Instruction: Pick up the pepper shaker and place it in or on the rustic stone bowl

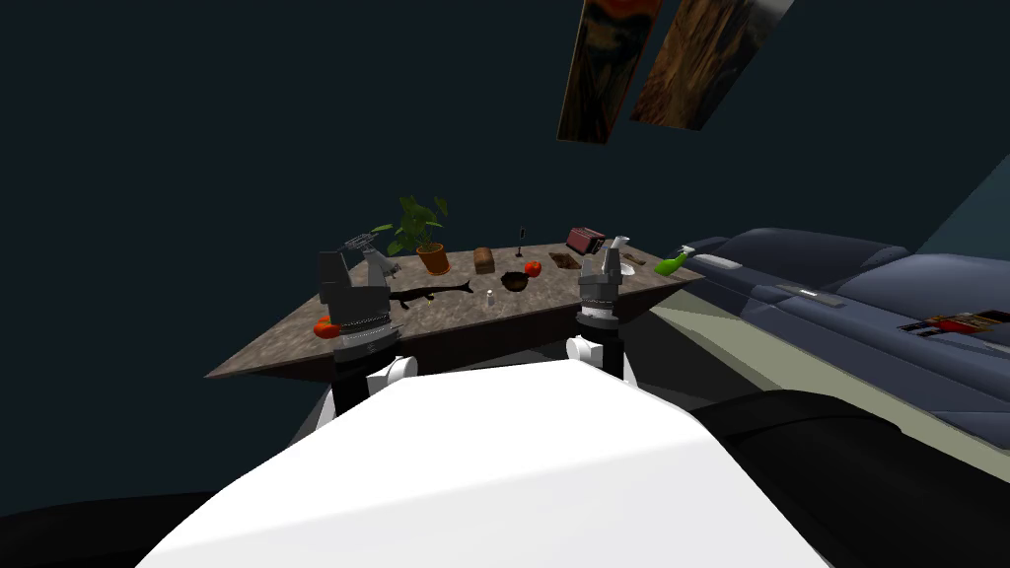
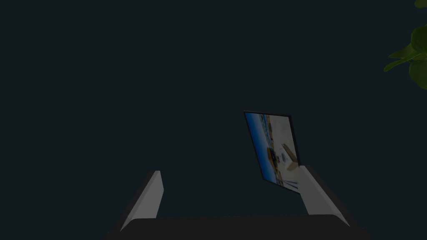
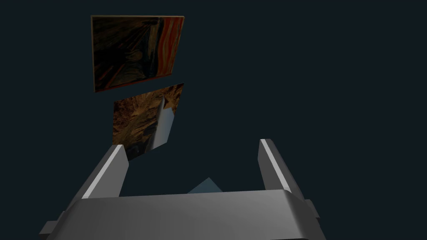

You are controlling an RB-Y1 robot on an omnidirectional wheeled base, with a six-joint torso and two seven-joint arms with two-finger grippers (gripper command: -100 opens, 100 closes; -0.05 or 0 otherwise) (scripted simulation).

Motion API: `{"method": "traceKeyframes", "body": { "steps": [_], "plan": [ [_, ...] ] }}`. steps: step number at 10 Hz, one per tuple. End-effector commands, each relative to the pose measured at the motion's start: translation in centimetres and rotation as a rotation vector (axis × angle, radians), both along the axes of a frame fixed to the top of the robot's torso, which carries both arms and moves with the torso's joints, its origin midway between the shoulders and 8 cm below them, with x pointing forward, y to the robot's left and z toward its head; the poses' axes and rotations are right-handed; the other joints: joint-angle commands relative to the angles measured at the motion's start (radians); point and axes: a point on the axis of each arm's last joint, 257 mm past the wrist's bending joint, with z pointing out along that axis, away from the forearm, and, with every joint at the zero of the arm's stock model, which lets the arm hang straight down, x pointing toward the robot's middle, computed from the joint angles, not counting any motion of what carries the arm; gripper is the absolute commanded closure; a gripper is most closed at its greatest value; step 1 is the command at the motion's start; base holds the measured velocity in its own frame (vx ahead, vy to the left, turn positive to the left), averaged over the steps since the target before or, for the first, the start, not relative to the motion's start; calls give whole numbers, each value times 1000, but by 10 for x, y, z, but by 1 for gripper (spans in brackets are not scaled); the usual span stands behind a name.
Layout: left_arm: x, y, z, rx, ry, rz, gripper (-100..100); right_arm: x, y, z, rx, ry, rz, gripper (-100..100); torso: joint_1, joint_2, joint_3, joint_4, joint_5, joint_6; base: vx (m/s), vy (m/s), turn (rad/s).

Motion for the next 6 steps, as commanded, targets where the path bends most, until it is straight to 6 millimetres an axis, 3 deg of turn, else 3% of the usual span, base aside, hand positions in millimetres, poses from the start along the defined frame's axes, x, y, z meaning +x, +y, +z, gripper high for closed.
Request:
{"method": "traceKeyframes", "body": {
  "steps": [1,4,6],
  "plan": [
    [3,-3,-3,27,15,-9,-100,0,0,0,0,0,0,0,0,0,0,0,0,0,-11,-5,19],
    [13,-7,-15,88,61,-17,-100,0,0,0,0,0,0,0,-1,2,1,0,0,0,-38,-23,27],
    [27,-6,-34,139,122,-5,-100,0,0,0,0,0,0,0,-3,5,3,1,-1,0,-78,-64,60]
  ]
}}
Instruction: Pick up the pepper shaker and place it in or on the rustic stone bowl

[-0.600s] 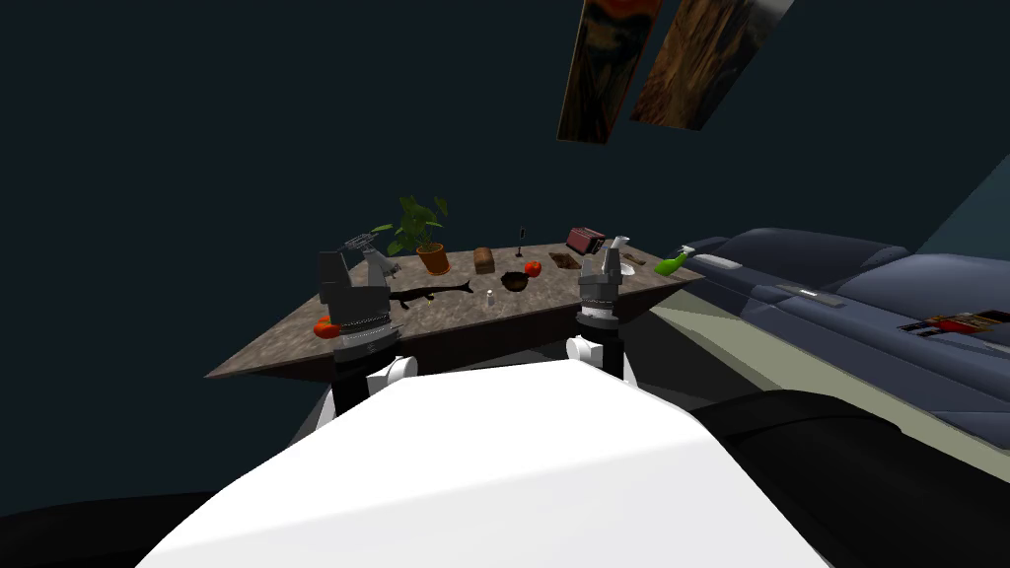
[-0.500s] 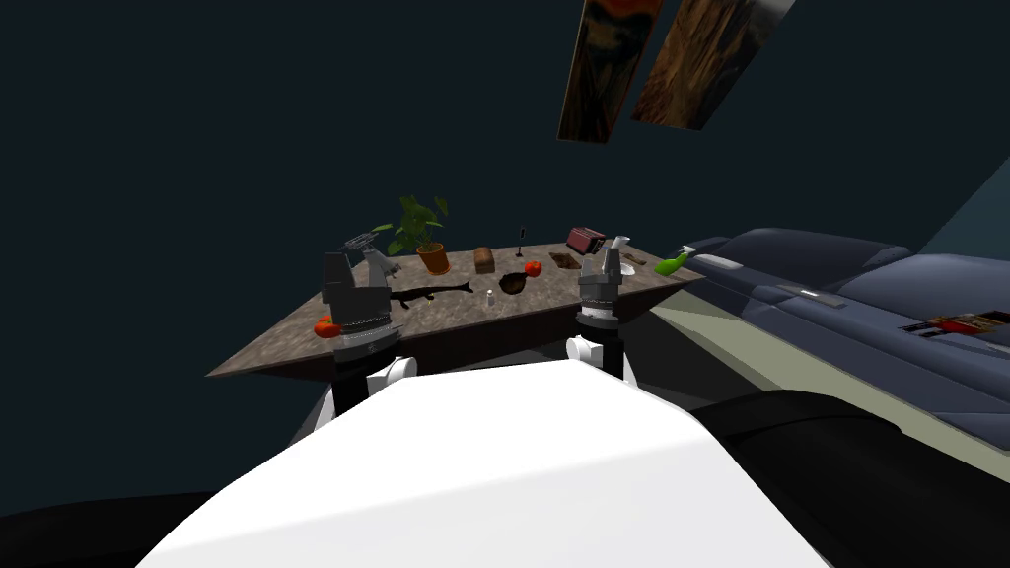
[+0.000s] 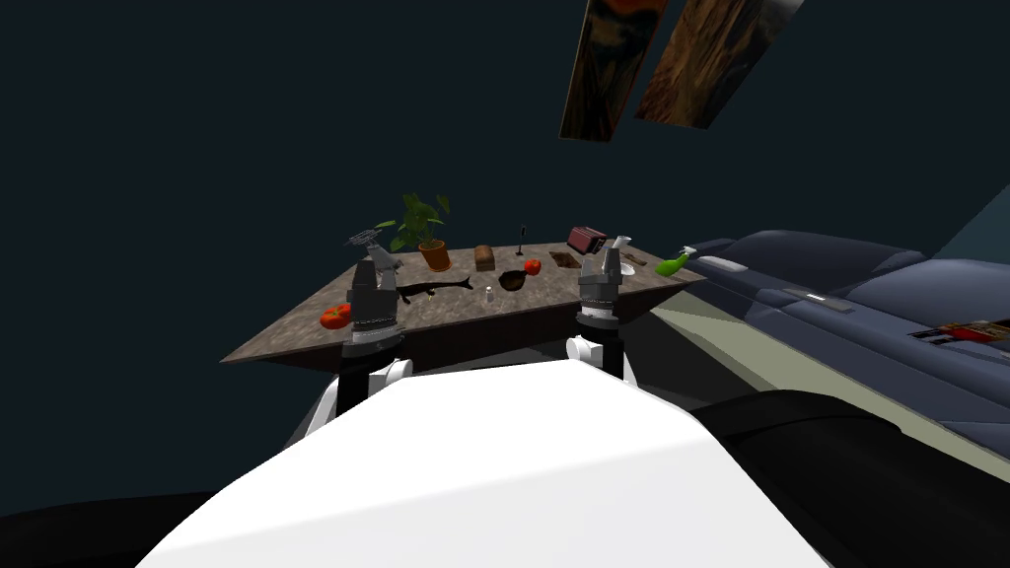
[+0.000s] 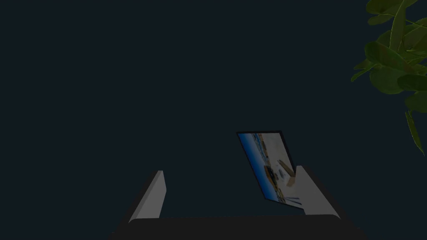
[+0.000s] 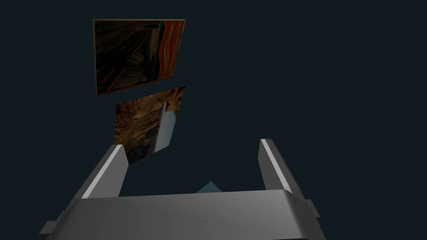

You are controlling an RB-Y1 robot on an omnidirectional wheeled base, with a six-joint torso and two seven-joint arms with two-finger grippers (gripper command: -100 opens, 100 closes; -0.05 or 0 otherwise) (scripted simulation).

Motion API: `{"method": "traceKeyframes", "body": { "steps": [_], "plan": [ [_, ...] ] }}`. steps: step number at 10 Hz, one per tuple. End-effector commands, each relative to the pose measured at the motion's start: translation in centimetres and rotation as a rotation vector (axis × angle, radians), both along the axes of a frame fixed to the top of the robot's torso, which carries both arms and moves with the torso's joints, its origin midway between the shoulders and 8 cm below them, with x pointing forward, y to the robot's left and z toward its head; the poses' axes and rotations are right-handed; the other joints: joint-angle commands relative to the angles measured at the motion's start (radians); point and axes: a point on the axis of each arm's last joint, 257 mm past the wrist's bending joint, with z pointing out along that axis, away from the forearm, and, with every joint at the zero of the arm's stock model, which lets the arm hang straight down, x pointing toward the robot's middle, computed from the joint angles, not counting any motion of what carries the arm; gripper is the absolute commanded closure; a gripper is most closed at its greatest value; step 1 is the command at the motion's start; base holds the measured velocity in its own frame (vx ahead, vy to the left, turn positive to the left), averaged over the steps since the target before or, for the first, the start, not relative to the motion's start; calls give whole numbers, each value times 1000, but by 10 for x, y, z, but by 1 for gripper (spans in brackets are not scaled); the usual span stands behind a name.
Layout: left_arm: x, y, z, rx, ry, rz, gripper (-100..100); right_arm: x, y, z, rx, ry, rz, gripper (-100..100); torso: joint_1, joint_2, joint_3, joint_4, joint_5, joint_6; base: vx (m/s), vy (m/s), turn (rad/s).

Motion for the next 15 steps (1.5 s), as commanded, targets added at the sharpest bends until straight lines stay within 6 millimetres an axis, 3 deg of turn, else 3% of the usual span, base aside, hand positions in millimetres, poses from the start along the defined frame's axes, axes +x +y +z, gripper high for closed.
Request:
{"method": "traceKeyframes", "body": {
  "steps": [1,7,15],
  "plan": [
    [15,4,-20,45,63,24,-100,0,0,0,0,0,0,0,0,0,0,0,0,0,-111,-90,69],
    [50,20,-85,147,241,104,-100,0,0,0,0,0,0,0,-1,-2,-1,0,0,0,-78,-100,29],
    [89,43,-198,372,525,206,-100,0,0,0,0,0,0,0,-3,-4,-2,-1,-1,0,-24,-117,-21]
  ]
}}
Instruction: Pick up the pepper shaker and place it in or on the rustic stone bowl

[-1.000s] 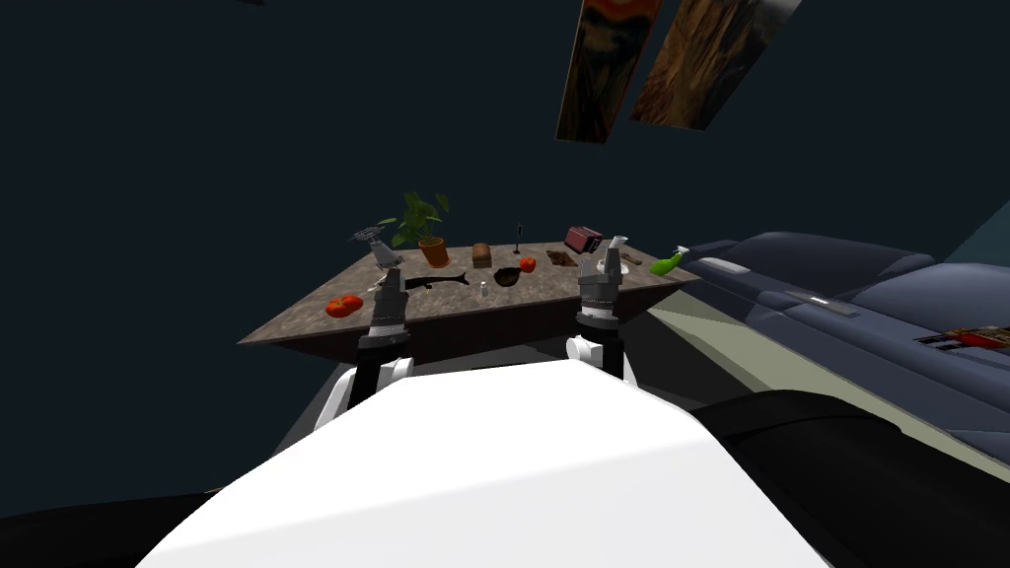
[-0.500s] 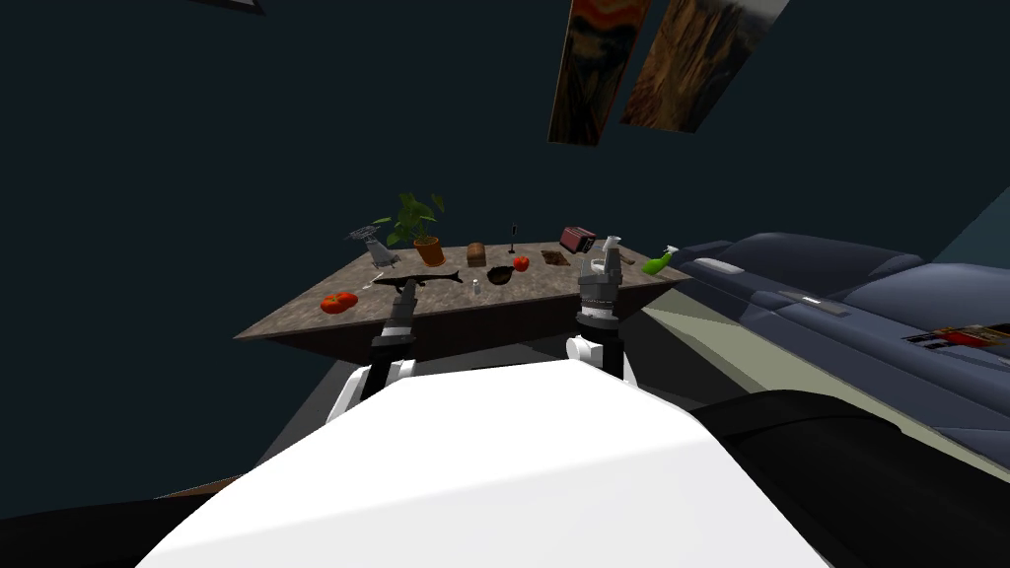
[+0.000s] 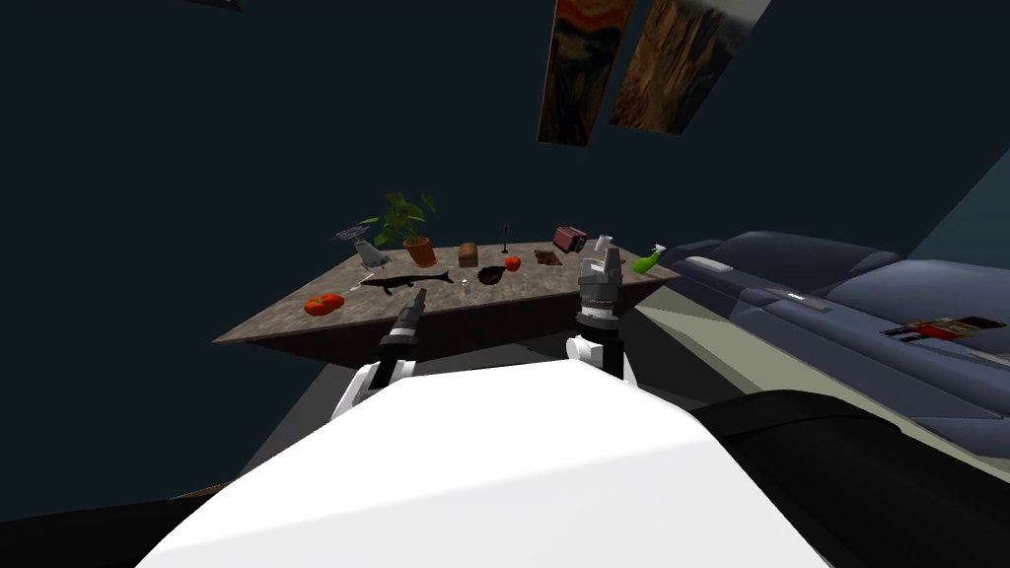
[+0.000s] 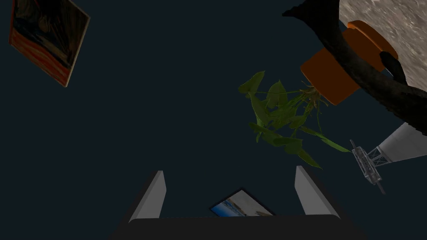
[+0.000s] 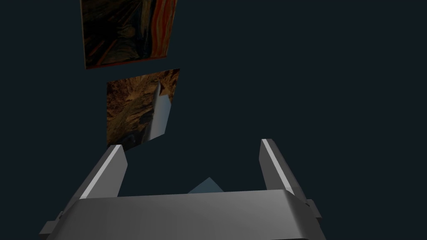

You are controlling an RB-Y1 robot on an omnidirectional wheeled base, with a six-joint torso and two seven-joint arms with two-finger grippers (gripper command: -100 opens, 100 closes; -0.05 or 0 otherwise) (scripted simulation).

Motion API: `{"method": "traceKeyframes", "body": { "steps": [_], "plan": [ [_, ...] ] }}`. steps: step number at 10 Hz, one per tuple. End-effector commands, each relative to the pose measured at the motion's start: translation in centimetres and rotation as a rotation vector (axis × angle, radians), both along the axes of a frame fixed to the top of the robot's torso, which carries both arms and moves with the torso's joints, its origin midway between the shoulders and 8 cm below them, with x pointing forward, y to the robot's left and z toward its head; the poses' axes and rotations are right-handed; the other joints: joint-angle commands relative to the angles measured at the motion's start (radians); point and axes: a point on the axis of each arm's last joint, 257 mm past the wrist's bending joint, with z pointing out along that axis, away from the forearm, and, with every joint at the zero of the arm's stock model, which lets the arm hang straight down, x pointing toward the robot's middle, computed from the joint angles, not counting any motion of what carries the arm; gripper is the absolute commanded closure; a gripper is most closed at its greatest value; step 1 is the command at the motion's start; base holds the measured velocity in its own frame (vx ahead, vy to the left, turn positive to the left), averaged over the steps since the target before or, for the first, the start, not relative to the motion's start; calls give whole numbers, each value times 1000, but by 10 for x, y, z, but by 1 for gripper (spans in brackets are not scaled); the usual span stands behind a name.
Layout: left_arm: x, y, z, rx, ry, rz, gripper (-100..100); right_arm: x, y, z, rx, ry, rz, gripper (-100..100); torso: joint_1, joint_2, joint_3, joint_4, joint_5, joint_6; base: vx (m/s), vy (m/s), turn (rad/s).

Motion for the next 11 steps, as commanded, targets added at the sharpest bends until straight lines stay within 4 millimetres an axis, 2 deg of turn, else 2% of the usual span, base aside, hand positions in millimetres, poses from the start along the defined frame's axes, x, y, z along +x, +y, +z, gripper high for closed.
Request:
{"method": "traceKeyframes", "body": {
  "steps": [1,7,8,11],
  "plan": [
    [5,2,-22,59,61,14,-100,0,0,0,0,0,0,0,0,0,0,0,0,0,19,-123,-53],
    [15,27,-92,302,251,32,-100,0,0,0,0,0,0,0,2,-5,-3,-1,0,0,60,-102,-67],
    [15,27,-92,302,251,32,-100,0,0,0,0,0,0,0,2,-6,-3,-1,0,0,41,-59,-15],
    [16,42,-116,422,323,32,-100,0,0,0,0,0,0,0,5,-4,-2,-1,1,0,61,-54,-75]
  ]
}}
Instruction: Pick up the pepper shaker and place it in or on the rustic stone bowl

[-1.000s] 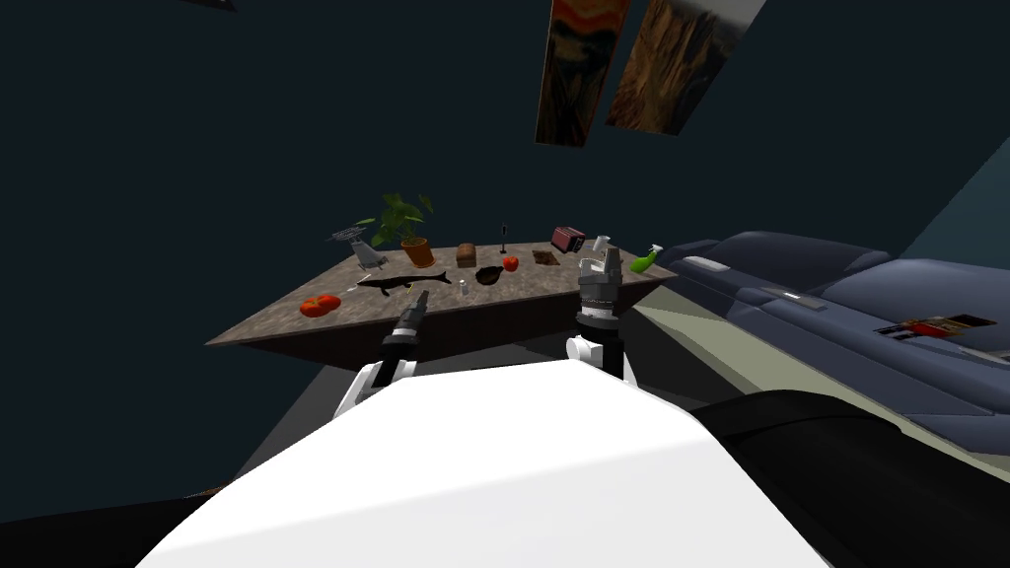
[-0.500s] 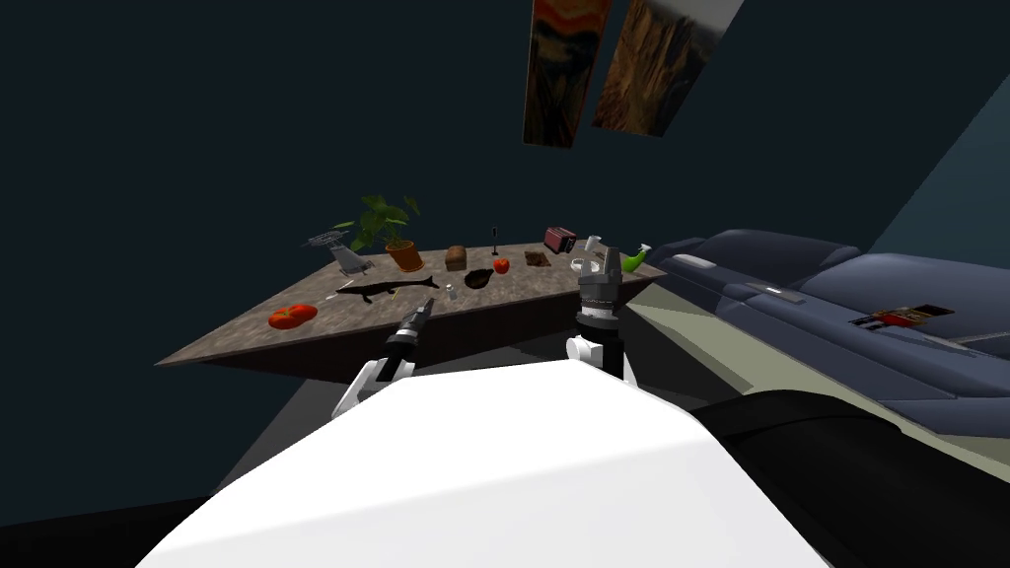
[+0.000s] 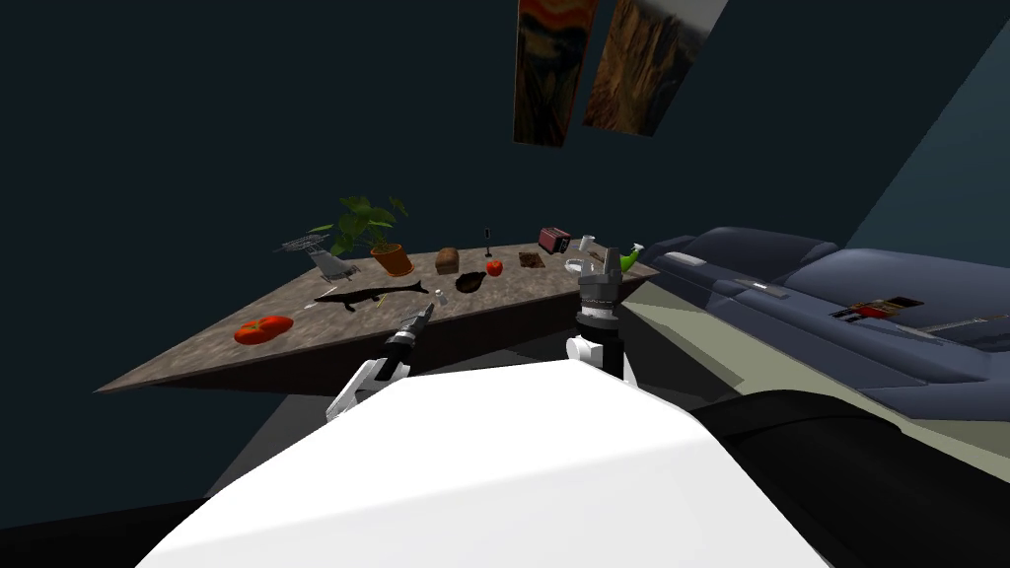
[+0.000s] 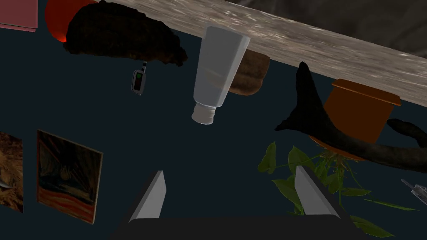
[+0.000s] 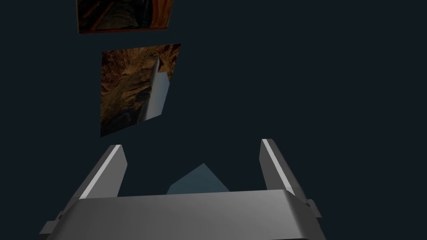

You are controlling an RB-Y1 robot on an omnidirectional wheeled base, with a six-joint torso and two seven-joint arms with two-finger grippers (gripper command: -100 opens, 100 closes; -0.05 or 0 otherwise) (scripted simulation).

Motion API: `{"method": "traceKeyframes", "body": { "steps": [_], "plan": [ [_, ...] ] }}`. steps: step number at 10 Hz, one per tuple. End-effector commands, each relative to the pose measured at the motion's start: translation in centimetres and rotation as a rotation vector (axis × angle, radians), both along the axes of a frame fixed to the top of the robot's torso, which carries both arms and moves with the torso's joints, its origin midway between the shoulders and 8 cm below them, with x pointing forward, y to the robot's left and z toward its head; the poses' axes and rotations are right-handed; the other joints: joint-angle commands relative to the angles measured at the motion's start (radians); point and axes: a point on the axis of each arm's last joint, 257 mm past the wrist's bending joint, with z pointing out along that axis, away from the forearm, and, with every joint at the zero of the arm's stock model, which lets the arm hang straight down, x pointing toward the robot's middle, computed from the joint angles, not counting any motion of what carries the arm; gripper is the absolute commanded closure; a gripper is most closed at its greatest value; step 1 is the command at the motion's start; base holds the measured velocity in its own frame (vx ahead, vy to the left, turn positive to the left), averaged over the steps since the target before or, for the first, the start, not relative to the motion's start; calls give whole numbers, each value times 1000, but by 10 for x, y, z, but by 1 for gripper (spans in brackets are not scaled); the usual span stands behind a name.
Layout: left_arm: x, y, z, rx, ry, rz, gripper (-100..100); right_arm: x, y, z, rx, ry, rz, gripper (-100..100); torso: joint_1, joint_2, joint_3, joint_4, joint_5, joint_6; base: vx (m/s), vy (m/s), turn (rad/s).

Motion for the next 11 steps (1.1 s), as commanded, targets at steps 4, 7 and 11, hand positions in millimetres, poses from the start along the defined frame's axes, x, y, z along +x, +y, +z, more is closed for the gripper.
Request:
{"method": "traceKeyframes", "body": {
  "steps": [4,7,11],
  "plan": [
    [0,24,-31,184,100,-14,-100,0,0,0,0,0,0,0,-1,0,0,0,0,0,104,-73,-93],
    [1,31,-35,223,118,-17,-100,0,0,0,0,0,0,0,1,-3,-2,-1,0,0,108,-38,-59],
    [-5,77,-39,239,125,25,-100,0,0,0,0,0,0,0,-1,7,4,1,0,0,-10,-50,-109]
  ]
}}
